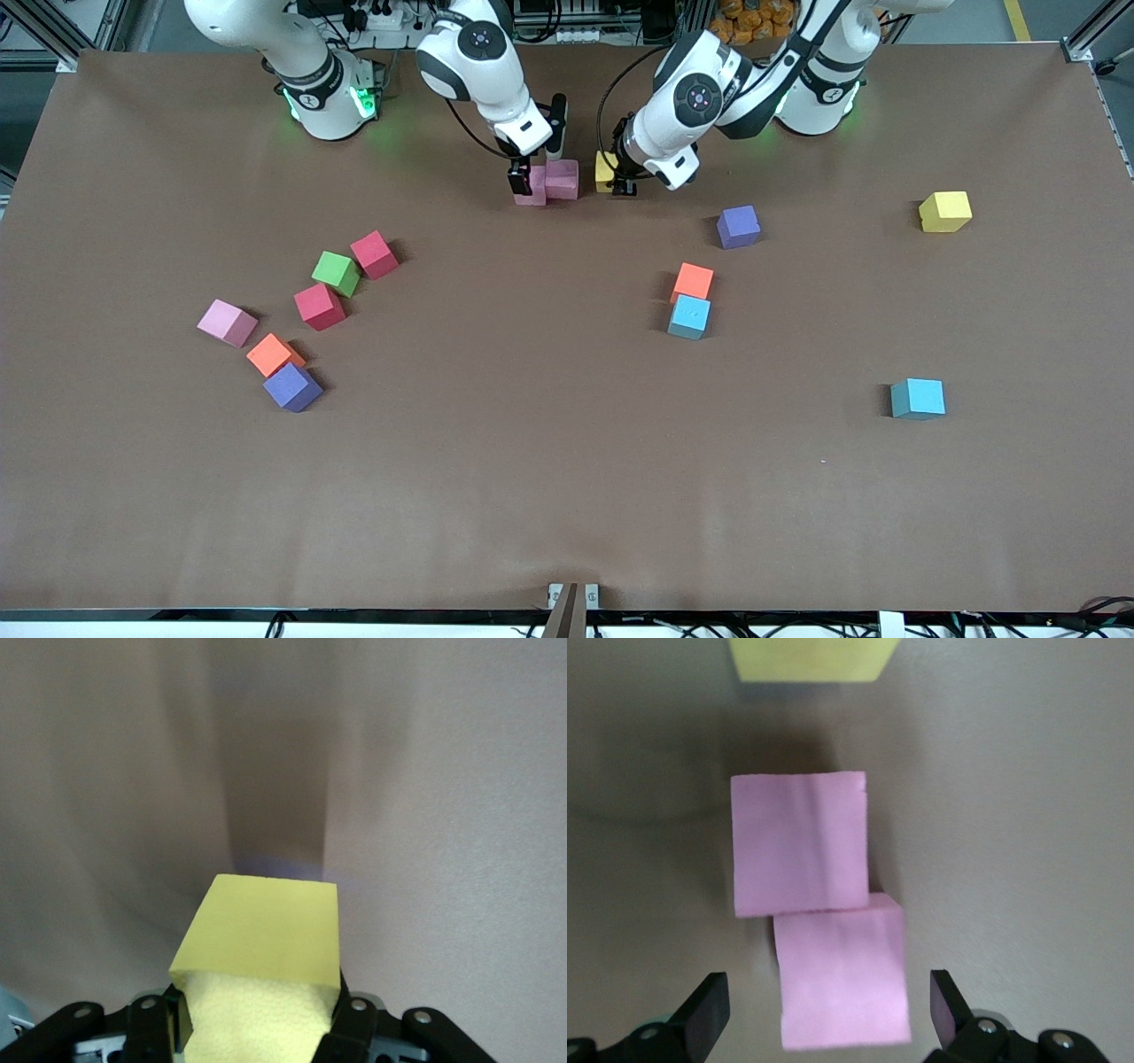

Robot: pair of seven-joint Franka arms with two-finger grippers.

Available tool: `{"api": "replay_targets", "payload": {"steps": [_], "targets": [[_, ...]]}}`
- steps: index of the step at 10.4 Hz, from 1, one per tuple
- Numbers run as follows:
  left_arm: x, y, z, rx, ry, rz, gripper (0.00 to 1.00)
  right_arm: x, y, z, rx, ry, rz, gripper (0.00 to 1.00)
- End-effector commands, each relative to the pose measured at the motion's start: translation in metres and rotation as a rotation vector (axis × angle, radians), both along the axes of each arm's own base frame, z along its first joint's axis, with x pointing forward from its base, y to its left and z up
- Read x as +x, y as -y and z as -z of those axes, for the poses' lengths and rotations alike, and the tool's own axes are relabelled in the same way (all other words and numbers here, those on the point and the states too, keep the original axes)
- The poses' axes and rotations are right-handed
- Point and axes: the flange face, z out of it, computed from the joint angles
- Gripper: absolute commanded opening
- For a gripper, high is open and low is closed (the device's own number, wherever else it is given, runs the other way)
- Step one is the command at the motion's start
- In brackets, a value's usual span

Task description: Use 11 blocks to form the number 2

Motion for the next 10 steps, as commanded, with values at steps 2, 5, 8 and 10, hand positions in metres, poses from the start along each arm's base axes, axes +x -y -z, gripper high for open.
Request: {"api": "replay_targets", "payload": {"steps": [2,5,8,10], "targets": [[-0.011,0.002,0.012,-0.023,0.023,-0.044,0.28,0.048,0.028,-0.038,-0.013,-0.027,0.094,1.00],[-0.025,0.003,0.015,-0.033,0.052,-0.030,0.28,0.143,0.095,-0.062,-0.053,-0.083,0.310,1.00],[-0.025,0.004,0.021,-0.044,0.062,-0.043,0.28,0.242,0.200,-0.080,-0.045,-0.097,0.554,1.00],[-0.028,0.006,0.023,-0.048,0.063,-0.040,0.29,0.283,0.262,-0.078,-0.053,-0.068,0.663,1.00]]}}
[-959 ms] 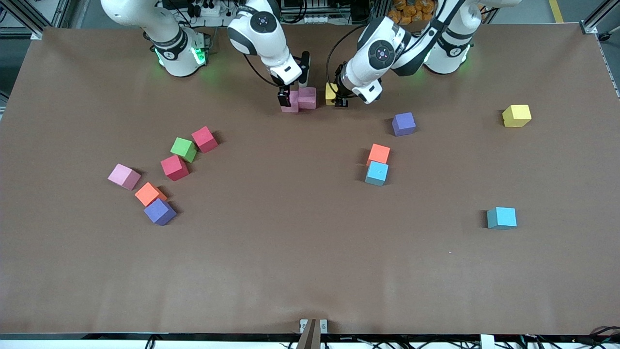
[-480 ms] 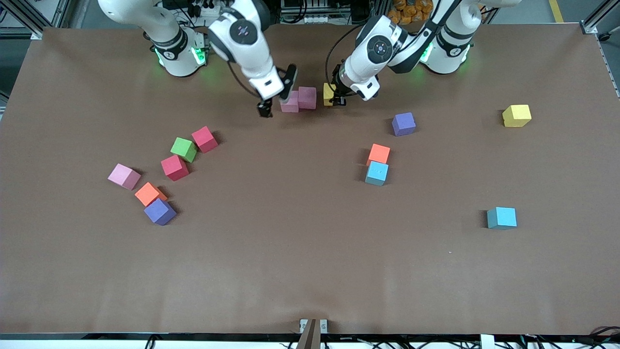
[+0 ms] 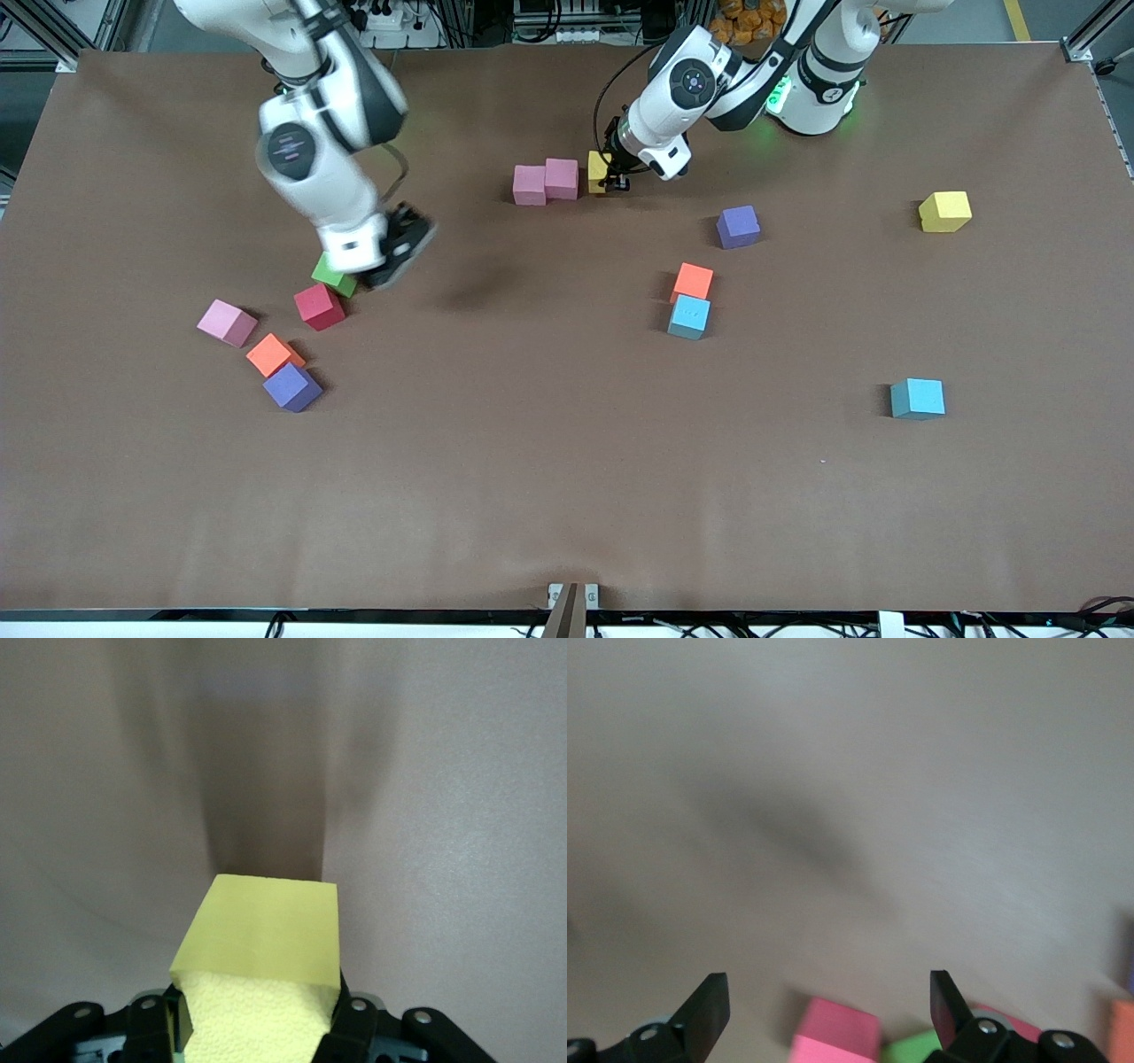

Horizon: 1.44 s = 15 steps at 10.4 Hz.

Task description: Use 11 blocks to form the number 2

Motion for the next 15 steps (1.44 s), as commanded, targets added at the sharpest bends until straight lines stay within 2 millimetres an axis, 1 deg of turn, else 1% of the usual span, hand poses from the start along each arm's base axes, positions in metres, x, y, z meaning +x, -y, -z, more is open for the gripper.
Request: {"api": "replay_targets", "payload": {"steps": [1,2,3,4,5,6,8,9,10,11,13,15], "targets": [[-0.004,0.002,0.002,-0.012,-0.003,-0.025,0.29,0.059,0.060,0.003,-0.024,0.025,0.075,1.00],[-0.006,0.003,0.004,-0.011,-0.007,-0.019,0.29,0.086,0.082,0.003,-0.021,0.047,0.023,1.00],[-0.007,0.004,0.005,-0.013,-0.009,-0.018,0.29,0.111,0.114,0.007,-0.018,0.061,0.010,1.00],[-0.006,0.005,0.004,-0.019,0.000,-0.019,0.29,0.130,0.142,0.022,-0.017,0.054,0.022,1.00],[-0.008,0.006,0.006,-0.020,-0.006,-0.010,0.30,0.142,0.162,0.037,-0.017,0.047,0.040,1.00],[-0.009,0.007,0.008,-0.020,-0.009,-0.002,0.32,0.153,0.172,0.048,-0.017,0.046,0.050,1.00],[-0.009,0.009,0.008,-0.027,0.005,0.006,0.33,0.165,0.183,0.068,-0.001,0.030,0.083,1.00],[-0.011,0.010,0.011,-0.028,-0.002,0.006,0.33,0.167,0.182,0.081,0.037,0.016,0.111,1.00],[-0.010,0.010,0.011,-0.032,0.005,0.017,0.33,0.170,0.183,0.094,0.052,0.015,0.097,1.00],[-0.010,0.010,0.011,-0.036,0.010,0.031,0.33,0.170,0.190,0.104,0.068,0.006,0.120,1.00],[-0.010,0.010,0.014,-0.037,0.005,0.032,0.33,0.169,0.193,0.112,0.070,0.003,0.109,1.00],[-0.008,0.012,0.017,-0.049,0.012,0.040,0.33,0.168,0.203,0.124,0.068,0.008,0.098,1.00]]}}
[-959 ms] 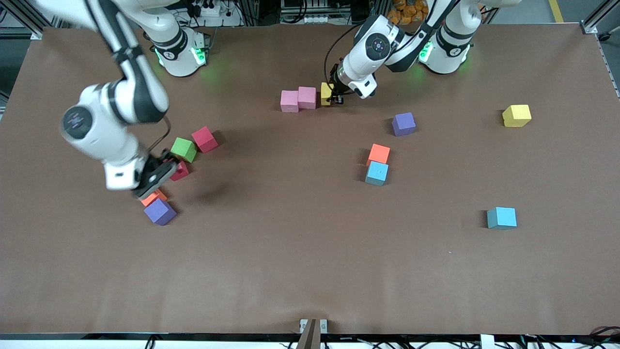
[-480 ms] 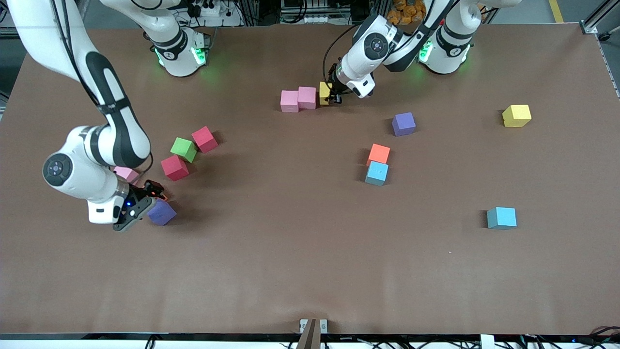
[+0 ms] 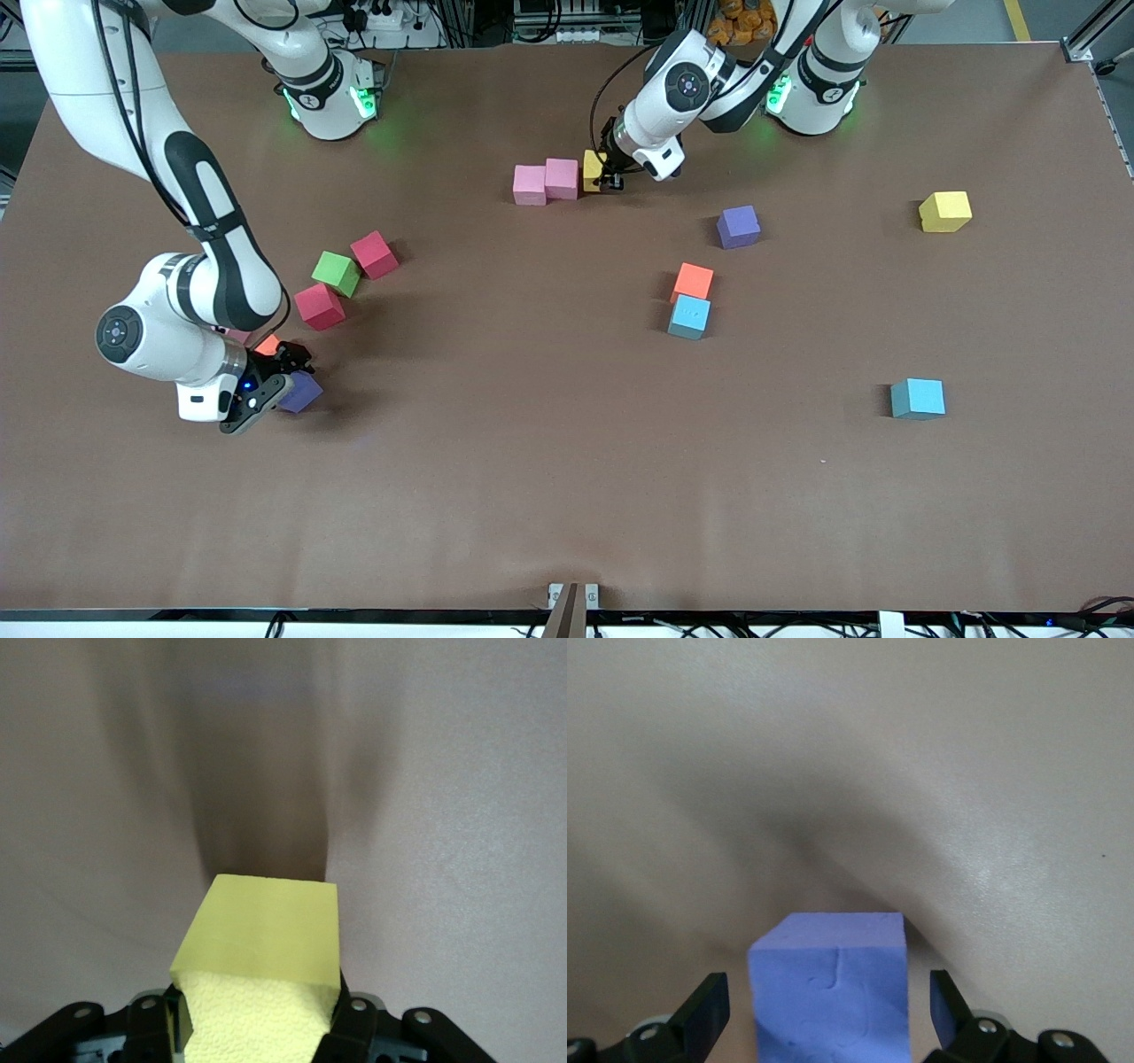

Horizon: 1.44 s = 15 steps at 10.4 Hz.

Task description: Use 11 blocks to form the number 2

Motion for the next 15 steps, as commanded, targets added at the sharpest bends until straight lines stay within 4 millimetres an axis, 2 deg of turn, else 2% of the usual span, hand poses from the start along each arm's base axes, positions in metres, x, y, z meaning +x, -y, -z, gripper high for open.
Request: {"api": "replay_targets", "payload": {"steps": [1,2,3,4,6,8,9,11,15], "targets": [[0.002,0.005,0.003,-0.025,0.007,0.003,0.33,0.005,0.009,0.007,0.022,0.010,-0.010,1.00],[0.002,0.005,0.004,-0.025,0.006,0.004,0.33,0.005,0.008,0.007,0.023,0.009,-0.013,1.00],[0.002,0.005,0.004,-0.027,0.006,0.009,0.34,0.005,0.006,0.007,0.022,0.009,-0.022,0.74],[0.005,0.007,0.004,-0.033,0.003,0.008,0.34,0.005,0.007,0.007,0.022,0.008,-0.020,0.53],[0.008,0.006,0.007,-0.031,0.000,0.000,0.35,0.005,0.004,0.006,0.025,0.006,-0.023,0.25],[0.010,0.007,0.009,-0.033,-0.007,-0.004,0.36,0.008,-0.007,-0.001,0.029,0.014,-0.030,0.23],[0.011,0.008,0.008,-0.035,-0.007,-0.004,0.36,0.010,-0.020,-0.005,0.040,0.022,-0.048,0.22],[0.012,0.007,0.011,-0.034,-0.013,-0.009,0.38,0.011,-0.051,-0.021,0.066,0.038,-0.060,0.22],[0.013,0.009,0.013,-0.039,-0.015,0.003,0.41,-0.003,-0.125,-0.052,0.082,-0.022,0.067,0.22]]}}
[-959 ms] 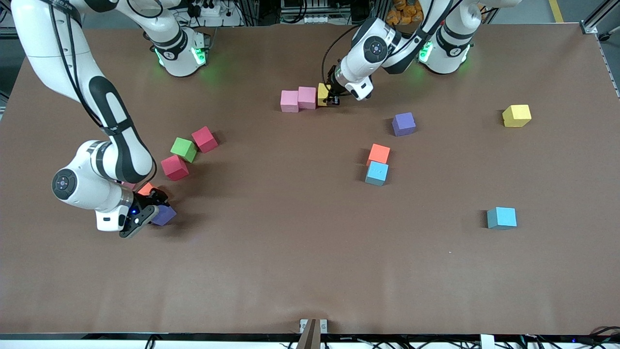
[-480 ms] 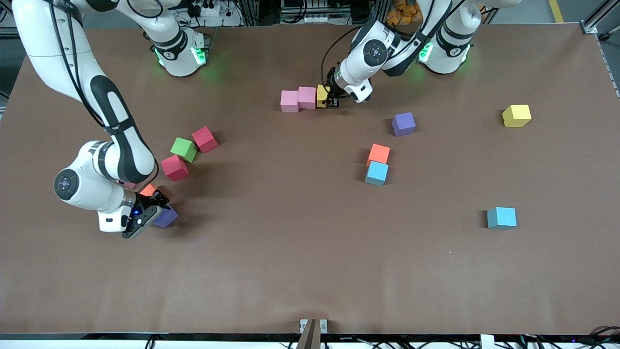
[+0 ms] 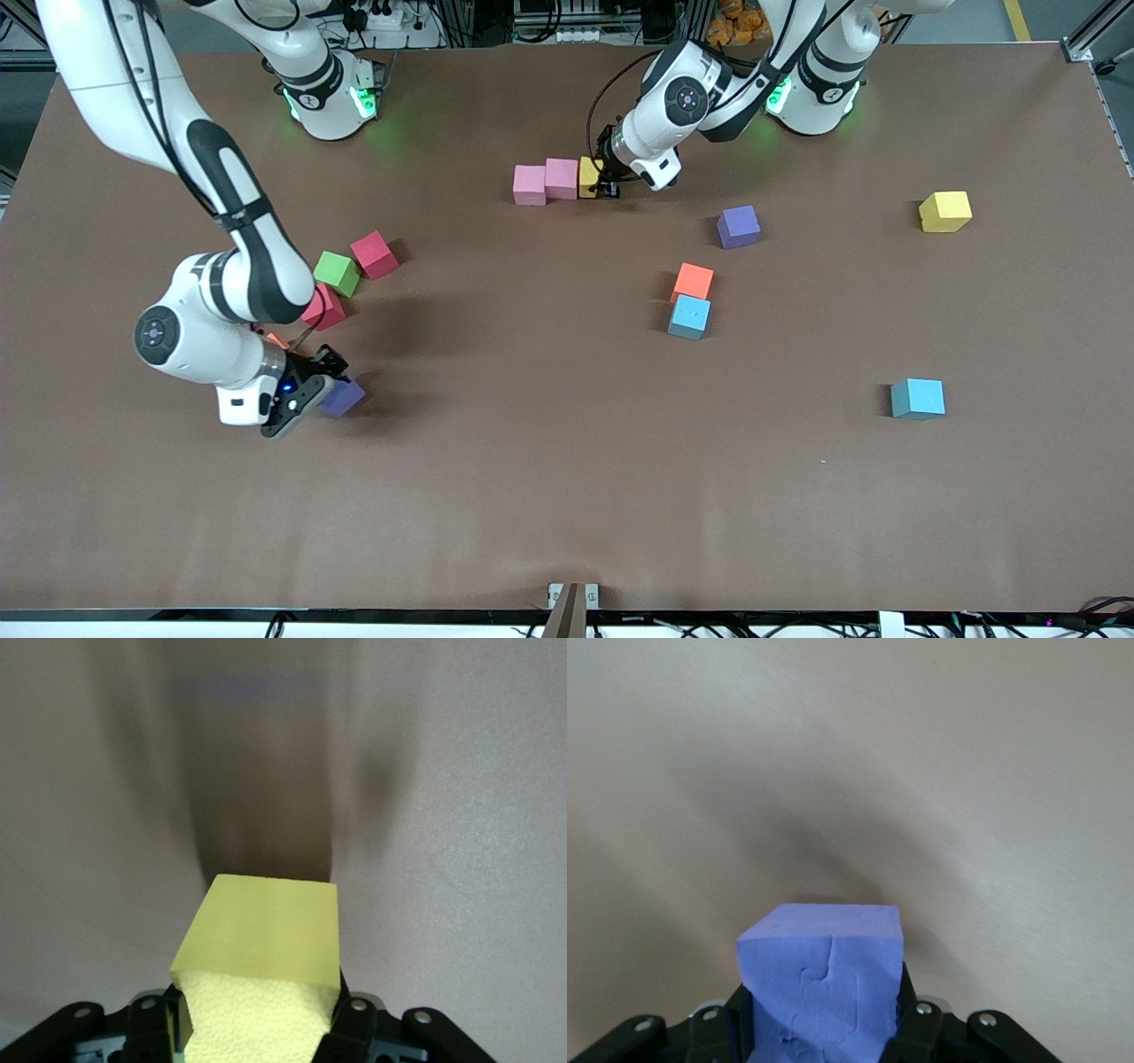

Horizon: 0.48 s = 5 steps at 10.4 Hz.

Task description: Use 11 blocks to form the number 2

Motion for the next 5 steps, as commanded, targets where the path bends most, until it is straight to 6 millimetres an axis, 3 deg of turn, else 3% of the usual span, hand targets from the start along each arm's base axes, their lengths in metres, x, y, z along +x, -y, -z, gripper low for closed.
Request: {"api": "replay_targets", "payload": {"steps": [1,5], "targets": [[0.001,0.004,0.003,-0.018,0.002,0.012,0.41,-0.014,-0.041,-0.021,0.008,-0.027,0.074,0.22],[0.002,0.004,0.004,-0.020,0.004,0.019,0.43,-0.037,-0.106,-0.034,0.000,-0.059,0.191,0.22]]}}
